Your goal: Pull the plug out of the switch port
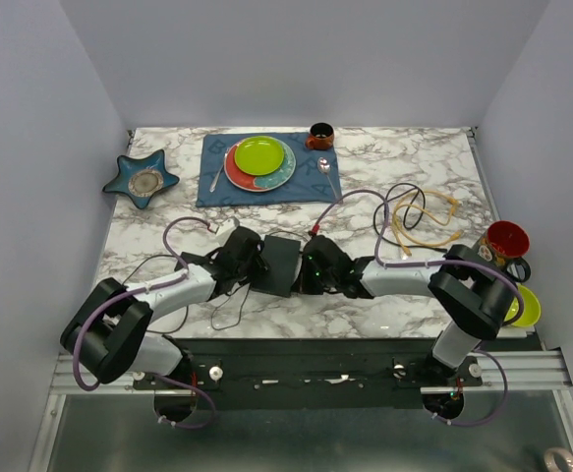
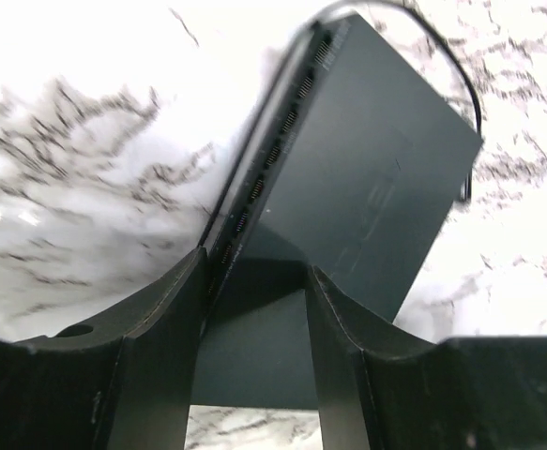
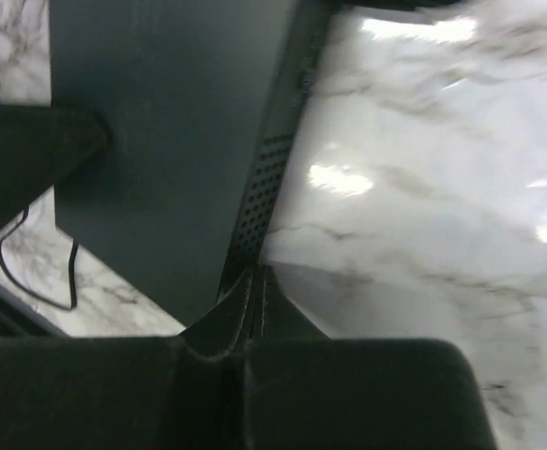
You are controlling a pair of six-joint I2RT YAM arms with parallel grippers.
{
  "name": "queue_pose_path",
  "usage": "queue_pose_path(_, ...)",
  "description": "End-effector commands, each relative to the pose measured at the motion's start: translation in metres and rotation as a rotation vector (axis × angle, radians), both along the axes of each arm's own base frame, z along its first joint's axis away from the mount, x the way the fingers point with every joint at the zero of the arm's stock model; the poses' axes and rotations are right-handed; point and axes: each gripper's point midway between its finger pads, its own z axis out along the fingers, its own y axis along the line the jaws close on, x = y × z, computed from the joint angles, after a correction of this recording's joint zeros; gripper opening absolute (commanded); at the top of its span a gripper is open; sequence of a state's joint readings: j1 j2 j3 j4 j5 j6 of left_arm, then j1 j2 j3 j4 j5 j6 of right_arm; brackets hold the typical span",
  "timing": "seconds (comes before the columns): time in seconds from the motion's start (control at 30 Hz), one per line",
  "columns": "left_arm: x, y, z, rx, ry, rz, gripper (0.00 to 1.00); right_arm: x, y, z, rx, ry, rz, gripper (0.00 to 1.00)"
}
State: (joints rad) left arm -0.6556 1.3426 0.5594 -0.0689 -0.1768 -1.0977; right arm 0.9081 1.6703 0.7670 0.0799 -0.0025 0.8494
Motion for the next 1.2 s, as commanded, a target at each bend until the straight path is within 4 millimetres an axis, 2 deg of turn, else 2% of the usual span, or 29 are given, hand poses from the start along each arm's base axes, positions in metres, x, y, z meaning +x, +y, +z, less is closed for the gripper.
queue_pose_path(0.0, 0.015, 0.002, 0.011, 0.058, -0.031, -0.015, 0.52, -0.031, 0.018, -0.007, 0.001, 0.085, 0.065, 0.01)
queue_pose_path(0.07, 0.021, 0.004, 0.019, 0.074, -0.048, -0.017, 0.52, -0.028, 0.009, -0.004, -0.023, 0.055, 0.037, 0.01)
queue_pose_path(0.1, 0.023, 0.005, 0.027, 0.074, -0.069, -0.013, 0.52, -0.022, 0.006, 0.008, -0.016, 0.014, 0.019, 0.01)
queue_pose_path(0.13, 0.024, 0.008, 0.031, 0.080, -0.083, -0.009, 0.52, -0.018, -0.006, 0.009, -0.063, -0.014, -0.006, 0.05)
queue_pose_path(0.2, 0.028, 0.014, 0.047, 0.080, -0.133, 0.016, 0.52, -0.013, -0.013, 0.021, -0.078, -0.060, -0.022, 0.12)
queue_pose_path(0.23, 0.029, 0.016, 0.053, 0.075, -0.147, 0.025, 0.52, -0.008, -0.022, 0.029, -0.101, -0.099, -0.043, 0.19)
queue_pose_path(0.33, 0.032, 0.018, 0.067, 0.064, -0.183, 0.038, 0.52, 0.006, -0.038, 0.045, -0.147, -0.162, -0.086, 0.27)
queue_pose_path(0.4, 0.031, 0.018, 0.069, 0.062, -0.185, 0.038, 0.52, 0.024, -0.048, 0.053, -0.157, -0.175, -0.130, 0.27)
queue_pose_path(0.47, 0.030, 0.018, 0.067, 0.065, -0.178, 0.036, 0.52, 0.038, -0.057, 0.052, -0.190, -0.175, -0.138, 0.20)
queue_pose_path(0.5, 0.029, 0.018, 0.062, 0.066, -0.161, 0.037, 0.52, 0.052, -0.066, 0.053, -0.200, -0.173, -0.169, 0.17)
queue_pose_path(0.57, 0.026, 0.016, 0.058, 0.056, -0.148, 0.028, 0.52, 0.069, -0.067, 0.062, -0.210, -0.192, -0.166, 0.08)
queue_pose_path(0.6, 0.024, 0.015, 0.057, 0.048, -0.144, 0.023, 0.52, 0.079, -0.073, 0.055, -0.235, -0.177, -0.183, 0.06)
queue_pose_path(0.63, 0.020, 0.013, 0.056, 0.025, -0.135, 0.017, 0.52, 0.089, -0.069, 0.062, -0.230, -0.187, -0.178, 0.03)
queue_pose_path(0.7, 0.014, 0.011, 0.052, 0.000, -0.131, 0.009, 0.52, 0.101, -0.073, 0.050, -0.254, -0.159, -0.189, 0.01)
queue_pose_path(0.8, 0.003, 0.006, 0.046, -0.038, -0.116, -0.010, 0.52, 0.114, -0.064, 0.048, -0.243, -0.145, -0.176, 0.01)
queue_pose_path(0.83, 0.000, 0.004, 0.043, -0.042, -0.111, -0.018, 0.52, 0.114, -0.062, 0.036, -0.261, -0.122, -0.165, 0.00)
queue_pose_path(0.87, -0.004, 0.006, 0.038, -0.037, -0.100, -0.018, 0.52, 0.119, -0.057, 0.036, -0.255, -0.123, -0.160, 0.01)
queue_pose_path(0.93, -0.007, 0.007, 0.031, -0.031, -0.086, -0.020, 0.52, 0.118, -0.053, 0.022, -0.263, -0.089, -0.146, 0.01)
queue_pose_path(1.1, -0.008, 0.014, 0.013, 0.036, -0.042, -0.016, 0.52, 0.109, -0.049, 0.001, -0.238, -0.042, -0.126, 0.01)
queue_pose_path(1.17, -0.004, 0.014, 0.012, 0.049, -0.044, -0.013, 0.52, 0.107, -0.044, 0.001, -0.209, -0.042, -0.112, 0.01)
